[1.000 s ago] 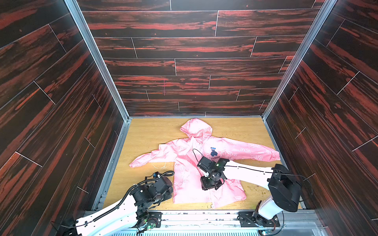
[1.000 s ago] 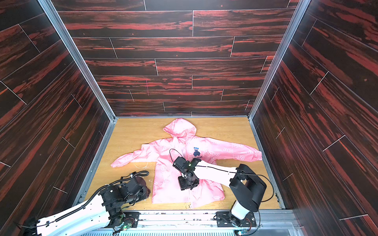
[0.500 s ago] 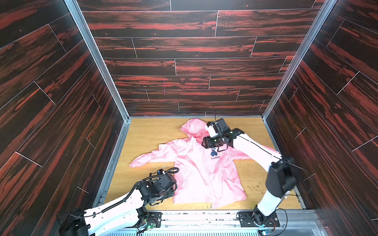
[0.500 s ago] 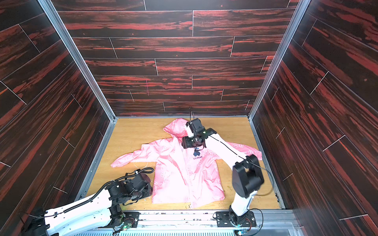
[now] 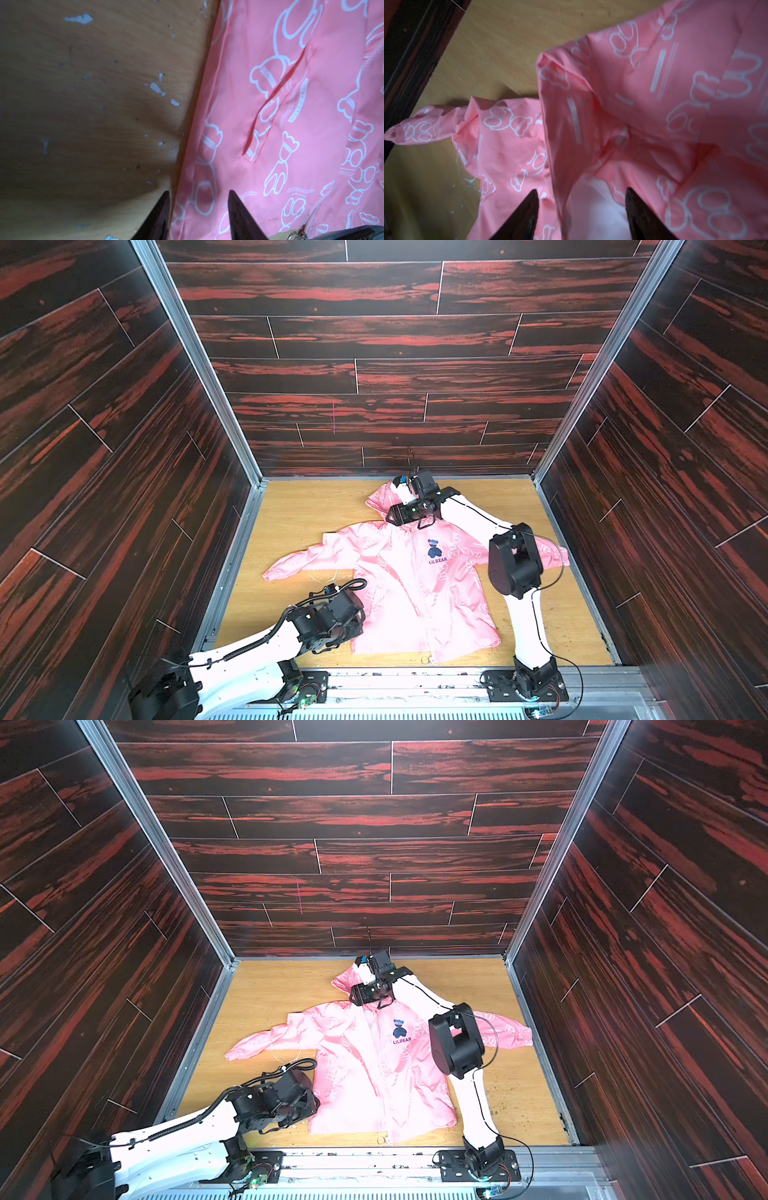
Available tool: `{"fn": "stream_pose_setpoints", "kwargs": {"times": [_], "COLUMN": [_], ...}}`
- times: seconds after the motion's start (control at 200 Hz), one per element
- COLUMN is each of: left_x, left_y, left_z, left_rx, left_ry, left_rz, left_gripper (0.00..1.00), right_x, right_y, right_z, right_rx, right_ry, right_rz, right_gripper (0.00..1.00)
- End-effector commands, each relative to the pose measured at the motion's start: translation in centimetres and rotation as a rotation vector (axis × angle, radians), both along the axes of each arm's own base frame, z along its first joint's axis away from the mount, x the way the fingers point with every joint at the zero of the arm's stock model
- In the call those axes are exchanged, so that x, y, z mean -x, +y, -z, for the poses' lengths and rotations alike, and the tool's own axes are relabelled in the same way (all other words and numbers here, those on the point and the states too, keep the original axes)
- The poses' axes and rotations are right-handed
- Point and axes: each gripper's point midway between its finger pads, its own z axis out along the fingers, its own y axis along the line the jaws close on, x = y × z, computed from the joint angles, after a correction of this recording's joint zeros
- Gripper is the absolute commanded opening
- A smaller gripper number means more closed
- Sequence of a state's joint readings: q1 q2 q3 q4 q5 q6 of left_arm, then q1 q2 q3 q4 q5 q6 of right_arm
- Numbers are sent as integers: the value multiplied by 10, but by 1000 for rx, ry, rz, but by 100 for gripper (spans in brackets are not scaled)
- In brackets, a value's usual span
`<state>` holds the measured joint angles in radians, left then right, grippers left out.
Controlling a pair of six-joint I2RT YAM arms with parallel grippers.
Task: Unzip the jacket
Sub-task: Smooth out the jacket at the center of the board.
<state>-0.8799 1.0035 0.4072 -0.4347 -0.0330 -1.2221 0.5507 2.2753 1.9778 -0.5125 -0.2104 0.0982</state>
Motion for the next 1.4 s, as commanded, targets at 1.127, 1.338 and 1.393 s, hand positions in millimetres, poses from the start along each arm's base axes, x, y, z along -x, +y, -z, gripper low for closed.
{"fn": "stream_pose_setpoints", "kwargs": {"times": [1.127,1.338,1.393], "left_x": [47,48,49], "left_y": [31,32,33], "left_z": [37,40,41], "left_rx": [-47,-55,-57], "left_ry": [200,205,208], "left_rz": [-37,-34,-36], "left_gripper": [0,0,0], "right_x": [39,85,90], "right_y": [-7,35,44], "right_z": [-79,-95,-84], "right_rx": [-145,-264,-268], "right_ry": [46,150,181], "right_rz": [-106,-263,-273], "right_gripper": [40,31,29]}}
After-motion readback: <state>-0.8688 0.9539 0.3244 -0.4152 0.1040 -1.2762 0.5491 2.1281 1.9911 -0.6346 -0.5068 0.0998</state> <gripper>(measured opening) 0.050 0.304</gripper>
